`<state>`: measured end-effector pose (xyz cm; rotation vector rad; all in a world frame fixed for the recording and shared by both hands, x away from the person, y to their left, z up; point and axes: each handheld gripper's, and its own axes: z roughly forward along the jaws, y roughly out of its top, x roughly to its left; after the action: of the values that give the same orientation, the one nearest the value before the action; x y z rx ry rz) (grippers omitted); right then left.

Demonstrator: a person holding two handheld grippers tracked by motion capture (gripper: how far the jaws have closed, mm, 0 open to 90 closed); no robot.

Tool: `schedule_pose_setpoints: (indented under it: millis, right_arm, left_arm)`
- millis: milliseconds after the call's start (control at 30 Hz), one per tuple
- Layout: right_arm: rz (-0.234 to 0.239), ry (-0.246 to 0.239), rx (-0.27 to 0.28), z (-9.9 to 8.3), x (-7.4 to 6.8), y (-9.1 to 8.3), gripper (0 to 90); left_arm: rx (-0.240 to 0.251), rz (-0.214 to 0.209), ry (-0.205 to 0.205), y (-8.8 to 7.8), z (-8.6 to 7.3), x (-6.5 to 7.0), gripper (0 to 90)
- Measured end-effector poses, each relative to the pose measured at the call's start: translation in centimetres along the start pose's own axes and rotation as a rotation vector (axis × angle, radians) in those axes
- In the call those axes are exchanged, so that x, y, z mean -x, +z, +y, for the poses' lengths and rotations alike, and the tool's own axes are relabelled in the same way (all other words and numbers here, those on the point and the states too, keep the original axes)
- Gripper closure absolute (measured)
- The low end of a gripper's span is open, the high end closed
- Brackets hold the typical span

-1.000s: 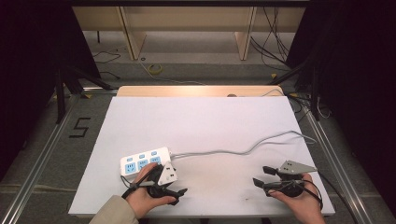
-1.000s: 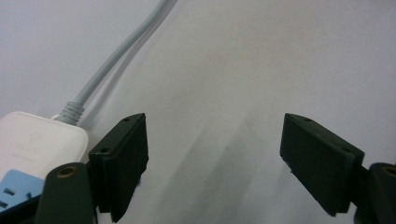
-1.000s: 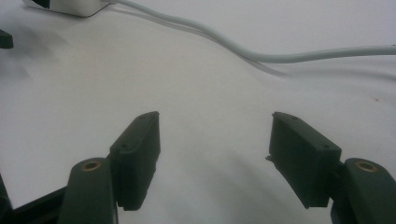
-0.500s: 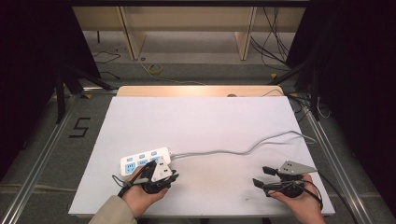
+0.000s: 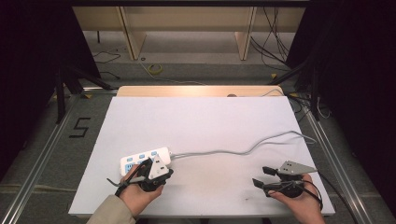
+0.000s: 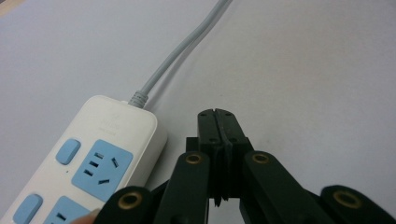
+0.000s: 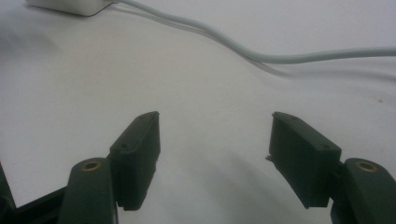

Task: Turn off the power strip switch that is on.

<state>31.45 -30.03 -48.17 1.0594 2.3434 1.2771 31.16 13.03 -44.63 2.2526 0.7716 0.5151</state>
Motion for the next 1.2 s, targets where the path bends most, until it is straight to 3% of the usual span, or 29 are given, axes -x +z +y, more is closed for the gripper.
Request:
schedule_pose_setpoints:
  millis: [300,1200]
  right_arm:
    - [-0.001,0.001,-0.003,0.0,0.0,0.0,34.6]
    - [0.001,-0.002,-0.004,0.1,-0.1,0.1,34.6]
  left_arm:
    - [-0.009,0.038,-0.037,-0.6,-0.2,-1.0,89.7]
    - [-0.043,0.115,-0.09,-1.5,-0.9,-3.0,89.7]
